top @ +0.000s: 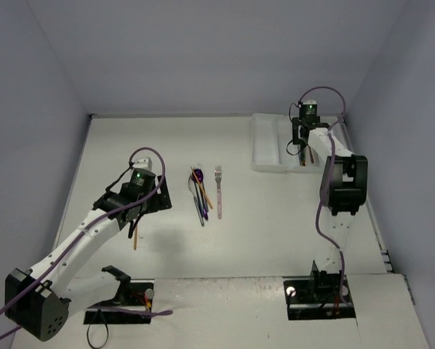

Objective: Sort the eating utensils into containers

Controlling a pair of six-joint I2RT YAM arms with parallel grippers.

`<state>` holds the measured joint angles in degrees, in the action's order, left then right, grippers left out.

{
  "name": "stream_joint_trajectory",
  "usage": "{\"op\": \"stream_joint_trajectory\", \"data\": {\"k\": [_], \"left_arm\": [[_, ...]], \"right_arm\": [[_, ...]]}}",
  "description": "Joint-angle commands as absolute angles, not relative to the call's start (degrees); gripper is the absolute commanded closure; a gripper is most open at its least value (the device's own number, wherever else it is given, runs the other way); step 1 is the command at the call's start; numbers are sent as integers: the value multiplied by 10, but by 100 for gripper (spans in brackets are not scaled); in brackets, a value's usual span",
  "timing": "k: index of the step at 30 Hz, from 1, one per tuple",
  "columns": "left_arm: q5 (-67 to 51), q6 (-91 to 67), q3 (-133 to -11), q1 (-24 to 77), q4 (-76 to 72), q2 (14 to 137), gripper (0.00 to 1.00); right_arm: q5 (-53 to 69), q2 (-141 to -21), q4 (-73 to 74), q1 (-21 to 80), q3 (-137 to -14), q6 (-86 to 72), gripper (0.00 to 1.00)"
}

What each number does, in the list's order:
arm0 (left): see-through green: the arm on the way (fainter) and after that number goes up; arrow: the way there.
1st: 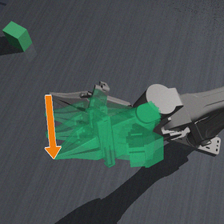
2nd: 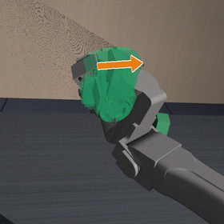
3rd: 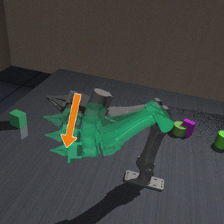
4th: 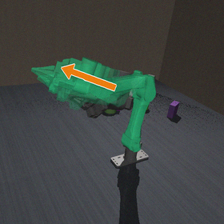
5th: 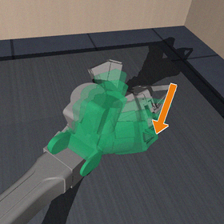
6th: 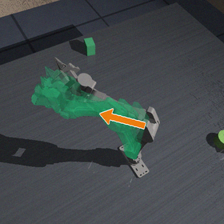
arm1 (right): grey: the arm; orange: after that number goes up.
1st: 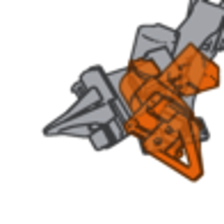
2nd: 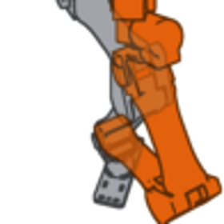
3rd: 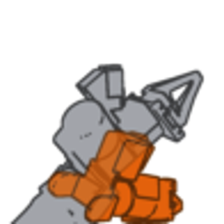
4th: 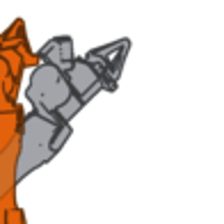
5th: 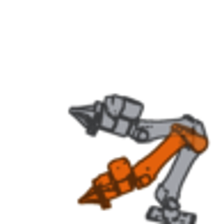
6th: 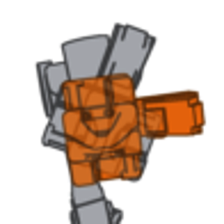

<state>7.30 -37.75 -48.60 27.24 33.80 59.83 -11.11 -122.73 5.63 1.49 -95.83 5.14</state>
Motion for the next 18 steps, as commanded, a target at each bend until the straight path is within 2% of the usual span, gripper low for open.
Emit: {"op": "stream_joint_trajectory", "data": {"k": [1, 5, 10, 18], "left_arm": [[65, -385, -523, 269, 302, 612, 29], [61, -385, -527, 269, 298, 624, 29], [59, -382, -520, 269, 300, 619, 29], [69, -381, -505, 268, 332, 574, 29]], "right_arm": [[-92, -1040, 45, 98, -923, 4, 54], [-58, -982, 47, 190, -855, -64, 63], [-56, -979, 45, 315, -805, -147, 77], [-79, -1068, 37, 431, -807, -256, 82]]}}
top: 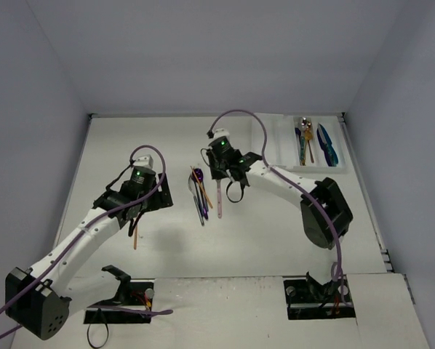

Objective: Sort the eating utensils into containers

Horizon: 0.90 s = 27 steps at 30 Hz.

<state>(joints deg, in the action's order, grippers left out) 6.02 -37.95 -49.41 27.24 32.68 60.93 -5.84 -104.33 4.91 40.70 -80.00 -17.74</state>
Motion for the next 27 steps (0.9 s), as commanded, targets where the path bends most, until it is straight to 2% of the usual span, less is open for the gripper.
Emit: {"op": "stream_joint_trajectory", "data": {"k": [1, 11, 27], "left_arm": [[72, -381, -503, 268, 337, 566, 29], [80, -381, -491, 267, 364, 523, 29], [80, -373, -492, 267, 365, 523, 29]], "right_arm": [[-81, -1075, 36, 438, -811, -265, 82], [-86, -1147, 35, 489, -832, -318, 82], [-108, -1194, 37, 491, -828, -328, 85]]}}
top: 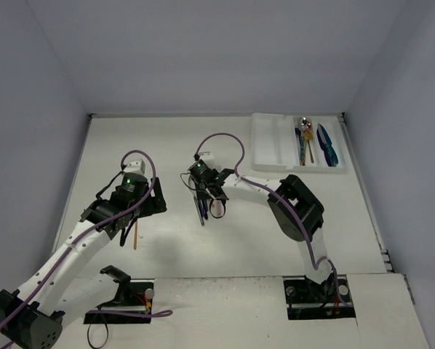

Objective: Sort the eating utensils into containers

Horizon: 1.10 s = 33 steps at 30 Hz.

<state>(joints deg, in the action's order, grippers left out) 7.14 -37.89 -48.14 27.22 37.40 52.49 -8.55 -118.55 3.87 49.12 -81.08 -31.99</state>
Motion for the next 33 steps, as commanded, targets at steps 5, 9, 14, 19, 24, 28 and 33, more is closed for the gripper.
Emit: {"op": "stream_joint_trajectory", "data": {"k": [5, 9, 14, 19, 24, 28, 33], "left_arm": [[80, -371, -490, 267, 366, 523, 29], [79, -372, -488, 267, 365, 523, 29], [80, -371, -488, 267, 366, 520, 29], [82, -373, -486, 267, 365, 516, 29], [83, -375, -484, 267, 365, 512, 29], [83, -377, -483, 267, 365, 511, 29], [83, -380, -481, 267, 365, 506, 29]], "right_arm": [[-120, -1196, 38, 491, -824, -320, 90], [-130, -1195, 42, 492, -828, -310, 95], [-138, -1176, 50, 493, -836, -296, 100], [-144, -1136, 65, 493, -847, -271, 99], [-140, -1102, 80, 491, -851, -255, 96], [-112, -1089, 81, 489, -839, -249, 98], [-43, -1092, 78, 489, -833, -227, 97]]}}
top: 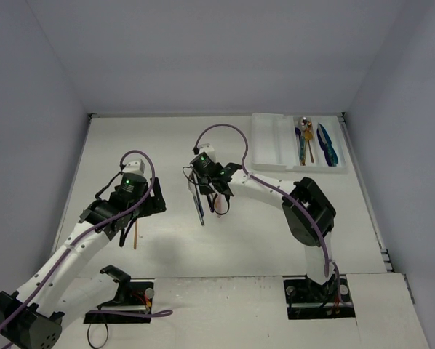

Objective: Sort the eating utensils into containers

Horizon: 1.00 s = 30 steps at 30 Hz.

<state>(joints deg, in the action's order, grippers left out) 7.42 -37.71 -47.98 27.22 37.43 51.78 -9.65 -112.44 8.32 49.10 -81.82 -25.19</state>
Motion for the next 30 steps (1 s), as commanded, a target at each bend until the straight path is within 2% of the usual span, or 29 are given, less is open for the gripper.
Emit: {"op": "stream_joint_trajectory", "data": {"k": [1, 7, 22, 25, 30], "left_arm": [[82, -381, -479, 267, 364, 506, 29], [77, -384, -478, 267, 363, 507, 29], [69, -388, -468, 267, 362, 505, 29], [69, -386, -468, 267, 363, 509, 29], [71, -384, -470, 267, 363, 511, 29]], "right_arm": [[-21, -1097, 78, 489, -836, -219, 99], [33, -1113, 62, 491, -829, -210, 100], [3, -1134, 53, 501, -771, -215, 97], [-9, -1122, 54, 504, -759, -218, 87], [-52, -1092, 57, 504, -729, -203, 80]]}}
